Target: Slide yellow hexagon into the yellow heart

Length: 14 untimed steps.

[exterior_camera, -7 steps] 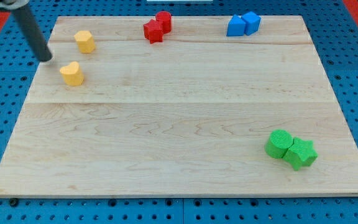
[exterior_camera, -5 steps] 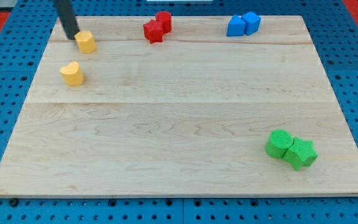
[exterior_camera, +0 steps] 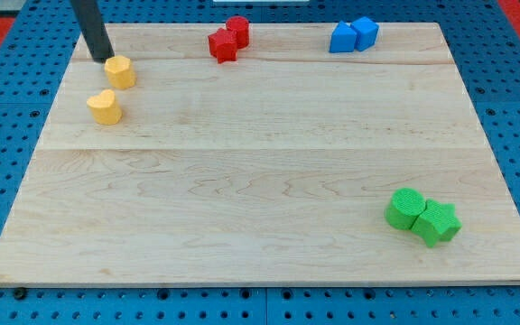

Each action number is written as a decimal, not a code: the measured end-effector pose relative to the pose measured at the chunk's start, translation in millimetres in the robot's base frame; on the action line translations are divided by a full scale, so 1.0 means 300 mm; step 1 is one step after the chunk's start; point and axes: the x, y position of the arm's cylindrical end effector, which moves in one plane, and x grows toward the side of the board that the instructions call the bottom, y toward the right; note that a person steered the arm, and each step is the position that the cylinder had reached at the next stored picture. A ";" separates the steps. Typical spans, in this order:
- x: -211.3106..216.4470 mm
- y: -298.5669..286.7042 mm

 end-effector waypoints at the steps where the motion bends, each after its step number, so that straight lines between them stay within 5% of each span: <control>1: -0.004 0.065; 4: 0.421 0.036; 6: 0.381 0.010; 7: 0.248 0.059; 9: 0.263 0.219; 12: 0.303 0.080; 14: 0.280 0.329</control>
